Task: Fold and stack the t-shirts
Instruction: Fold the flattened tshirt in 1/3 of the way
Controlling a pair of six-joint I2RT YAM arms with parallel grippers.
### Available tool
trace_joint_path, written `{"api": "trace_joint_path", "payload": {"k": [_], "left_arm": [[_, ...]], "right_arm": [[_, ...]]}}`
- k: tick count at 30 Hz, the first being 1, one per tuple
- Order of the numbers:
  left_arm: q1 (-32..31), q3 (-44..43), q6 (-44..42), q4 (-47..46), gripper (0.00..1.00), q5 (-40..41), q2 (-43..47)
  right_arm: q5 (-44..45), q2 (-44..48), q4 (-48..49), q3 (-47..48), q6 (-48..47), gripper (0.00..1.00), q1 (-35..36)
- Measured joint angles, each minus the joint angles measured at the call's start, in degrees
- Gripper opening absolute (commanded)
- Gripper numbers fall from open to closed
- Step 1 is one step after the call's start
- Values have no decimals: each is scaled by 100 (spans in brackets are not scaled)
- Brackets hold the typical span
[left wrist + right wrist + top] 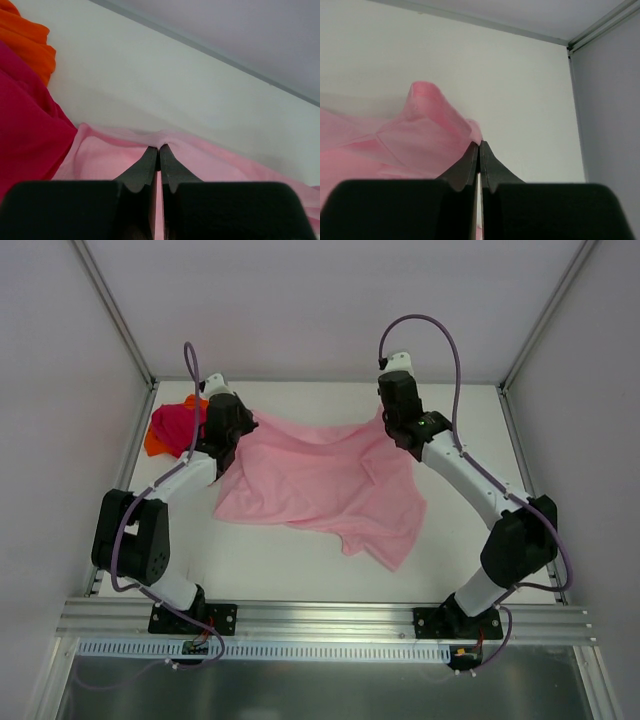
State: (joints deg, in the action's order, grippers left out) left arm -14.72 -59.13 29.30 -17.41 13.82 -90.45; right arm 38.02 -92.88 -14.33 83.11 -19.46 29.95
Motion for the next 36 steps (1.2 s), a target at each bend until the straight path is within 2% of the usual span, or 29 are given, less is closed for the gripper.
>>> {"api": "trace_joint_path", "payload": {"k": [6,14,15,16,17,19,20,21,22,25,31,36], "left_arm": [[-256,374,-7,238,0,396,415],[-260,546,11,492,0,800,507],[-260,544,13,525,0,868,505],[-260,538,17,570,0,935,492],[-260,525,22,621,0,1003,466],[-260,514,26,697,0,1093,400],[-260,514,28,745,9,1115,376],[-260,514,33,758,23,1134,363],[-260,514,20,758,28,1139,354],[-260,514,33,737,39,1139,367],[-260,533,35,822,36,1259,612],[-260,623,44,824,46,1294,977]], "right_arm": [[-348,35,-1311,555,315,1,55],[-284,251,-2258,750,398,1,133],[-284,258,-2350,780,402,9,133],[-286,260,-2430,804,424,38,133],[-293,262,-2507,828,461,43,133],[-315,289,-2621,831,448,45,133],[-354,330,-2649,809,446,48,133],[-387,380,-2658,780,446,54,133],[-437,470,-2625,713,459,57,133],[-529,732,-2660,603,494,57,133],[-785,1233,-2549,297,597,57,133],[-1217,1281,-2317,-103,745,56,136]]}}
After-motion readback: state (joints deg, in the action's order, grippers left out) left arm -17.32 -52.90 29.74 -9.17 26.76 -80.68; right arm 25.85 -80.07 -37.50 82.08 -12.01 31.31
